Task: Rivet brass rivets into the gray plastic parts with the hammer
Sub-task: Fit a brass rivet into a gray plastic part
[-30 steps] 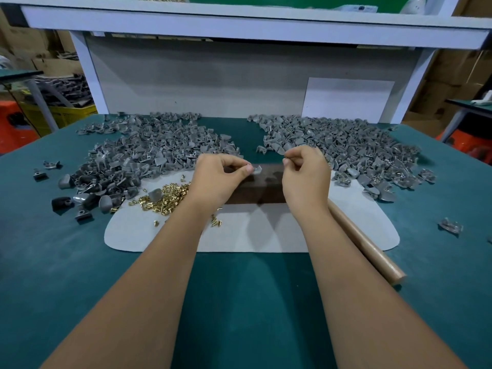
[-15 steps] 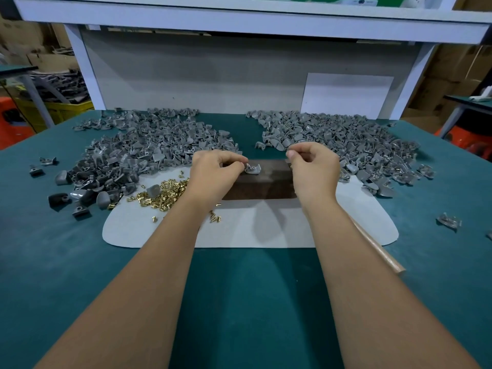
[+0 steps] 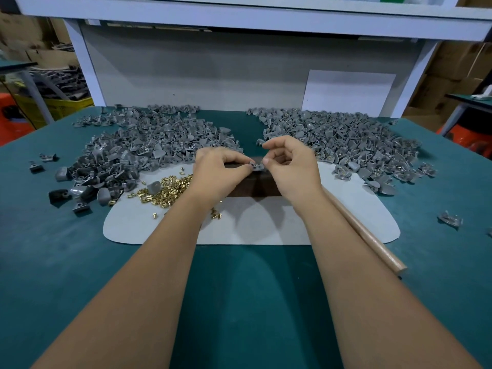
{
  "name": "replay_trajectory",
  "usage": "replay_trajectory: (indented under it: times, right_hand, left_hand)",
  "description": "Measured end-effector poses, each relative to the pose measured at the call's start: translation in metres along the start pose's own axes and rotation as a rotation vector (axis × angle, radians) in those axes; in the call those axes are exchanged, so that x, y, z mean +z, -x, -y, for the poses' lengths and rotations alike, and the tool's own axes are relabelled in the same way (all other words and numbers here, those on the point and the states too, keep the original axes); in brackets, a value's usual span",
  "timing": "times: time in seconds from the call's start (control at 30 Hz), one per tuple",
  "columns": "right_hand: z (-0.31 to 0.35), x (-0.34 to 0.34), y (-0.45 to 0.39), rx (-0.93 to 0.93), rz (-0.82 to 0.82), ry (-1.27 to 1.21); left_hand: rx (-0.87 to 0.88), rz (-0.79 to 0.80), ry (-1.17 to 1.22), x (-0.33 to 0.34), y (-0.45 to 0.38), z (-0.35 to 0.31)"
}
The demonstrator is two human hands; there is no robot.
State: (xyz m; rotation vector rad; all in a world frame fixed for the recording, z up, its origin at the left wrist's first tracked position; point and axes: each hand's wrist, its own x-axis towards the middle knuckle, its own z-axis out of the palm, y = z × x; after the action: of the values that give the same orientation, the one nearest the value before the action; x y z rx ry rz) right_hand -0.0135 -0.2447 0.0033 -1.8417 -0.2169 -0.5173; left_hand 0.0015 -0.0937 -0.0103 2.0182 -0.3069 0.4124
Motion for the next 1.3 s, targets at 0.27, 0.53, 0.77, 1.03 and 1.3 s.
replay_trajectory:
  times: [0.27, 0.53, 0.77, 1.03, 1.3]
  right_hand:
    - [-0.004, 0.000, -0.002, 0.019, 0.032, 0.020]
    - [-0.005, 0.002, -0.002, -0.040, 0.065, 0.092]
    - [-0.006, 0.004, -0.002, -0.062, 0.050, 0.157]
    - [0.008, 0.010, 0.002, -0.176, 0.062, 0.437]
    - [0.008, 0.010, 0.006, -0.076, 0.006, 0.454]
  left_hand:
    - [0.045, 0.016, -0.027, 0.000, -0.001, 0.001]
    - [0.057, 0.022, -0.049, 0.000, -0.002, 0.002]
    - [0.035, 0.046, -0.013, 0.000, -0.001, 0.002]
    - [0.051, 0.016, 0.014, 0.000, 0.002, 0.001]
    - [0.032, 0.041, 0.036, -0.001, 0.007, -0.002]
